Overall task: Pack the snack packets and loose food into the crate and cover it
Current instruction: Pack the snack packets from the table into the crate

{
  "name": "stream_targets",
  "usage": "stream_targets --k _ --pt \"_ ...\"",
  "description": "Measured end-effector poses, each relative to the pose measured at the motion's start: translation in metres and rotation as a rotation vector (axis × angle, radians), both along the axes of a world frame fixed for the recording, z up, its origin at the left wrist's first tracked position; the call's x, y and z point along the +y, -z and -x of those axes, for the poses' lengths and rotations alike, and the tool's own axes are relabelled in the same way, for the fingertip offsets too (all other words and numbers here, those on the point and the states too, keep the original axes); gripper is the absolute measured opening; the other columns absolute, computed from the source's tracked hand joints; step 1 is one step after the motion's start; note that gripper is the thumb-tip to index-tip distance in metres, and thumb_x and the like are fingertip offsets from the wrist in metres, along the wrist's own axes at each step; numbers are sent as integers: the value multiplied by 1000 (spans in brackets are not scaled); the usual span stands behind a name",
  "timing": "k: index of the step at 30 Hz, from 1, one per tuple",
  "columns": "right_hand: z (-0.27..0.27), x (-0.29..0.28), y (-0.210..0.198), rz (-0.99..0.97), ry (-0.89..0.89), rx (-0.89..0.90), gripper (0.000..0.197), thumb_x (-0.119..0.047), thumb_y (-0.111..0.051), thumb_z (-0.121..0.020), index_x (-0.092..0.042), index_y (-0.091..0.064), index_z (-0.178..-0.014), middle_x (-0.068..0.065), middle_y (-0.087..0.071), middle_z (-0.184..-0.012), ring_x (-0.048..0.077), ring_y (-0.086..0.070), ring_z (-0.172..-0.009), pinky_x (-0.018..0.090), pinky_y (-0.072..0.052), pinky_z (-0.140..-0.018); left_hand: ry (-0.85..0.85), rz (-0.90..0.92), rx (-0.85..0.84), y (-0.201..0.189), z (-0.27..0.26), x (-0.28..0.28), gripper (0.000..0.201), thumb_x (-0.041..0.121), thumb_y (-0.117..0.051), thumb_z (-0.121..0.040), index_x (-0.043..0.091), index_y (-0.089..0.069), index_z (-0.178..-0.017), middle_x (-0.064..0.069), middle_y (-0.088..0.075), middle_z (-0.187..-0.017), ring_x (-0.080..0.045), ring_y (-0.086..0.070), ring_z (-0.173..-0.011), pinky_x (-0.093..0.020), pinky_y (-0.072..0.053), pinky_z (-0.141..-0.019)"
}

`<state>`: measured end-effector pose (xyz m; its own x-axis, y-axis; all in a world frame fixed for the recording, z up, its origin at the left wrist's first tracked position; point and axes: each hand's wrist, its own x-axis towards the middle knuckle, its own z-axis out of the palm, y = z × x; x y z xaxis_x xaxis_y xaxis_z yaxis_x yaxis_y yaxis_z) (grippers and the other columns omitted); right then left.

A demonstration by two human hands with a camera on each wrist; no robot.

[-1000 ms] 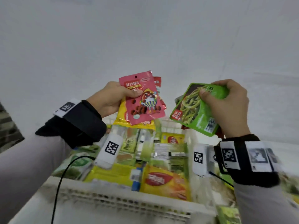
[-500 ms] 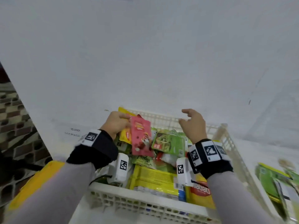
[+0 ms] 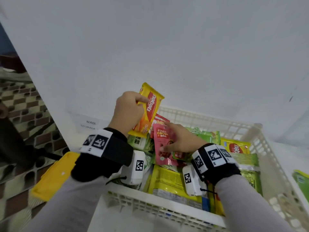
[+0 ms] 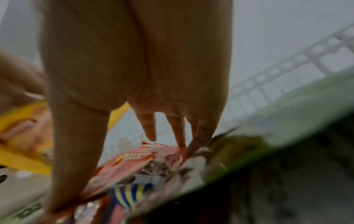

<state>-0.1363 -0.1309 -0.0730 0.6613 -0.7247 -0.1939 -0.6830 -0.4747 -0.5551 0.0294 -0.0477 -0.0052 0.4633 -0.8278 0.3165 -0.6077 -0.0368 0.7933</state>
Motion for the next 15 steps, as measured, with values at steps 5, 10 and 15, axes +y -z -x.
stream_targets --k 5,10,15 --pt "0 -1 0 13 93 63 103 -32 -85 -63 -26 -25 -147 10 -38 -135 31 -46 -121 45 -44 -100 204 16 52 -44 -9 66 36 2 -58 -87 35 -72 -90 7 -67 -109 -22 -68 -74 -38 -59 -66" --pt "4 -7 2 86 286 -127 23 -15 -75 -76 -17 -55 -87 6 -62 -100 14 -59 -73 18 -41 -49 193 -94 233 -13 -1 107 53 -13 -51 -85 35 -72 -91 0 -71 -104 -40 -64 -88 -45 -54 -71" --pt "8 -11 2 220 405 -175 10 -22 -63 -88 -17 -55 -83 -1 -56 -84 16 -51 -82 23 -37 -71 127 -287 77 45 7 96 56 -16 -43 -82 29 -57 -112 -3 -59 -116 -28 -61 -92 -37 -55 -74"
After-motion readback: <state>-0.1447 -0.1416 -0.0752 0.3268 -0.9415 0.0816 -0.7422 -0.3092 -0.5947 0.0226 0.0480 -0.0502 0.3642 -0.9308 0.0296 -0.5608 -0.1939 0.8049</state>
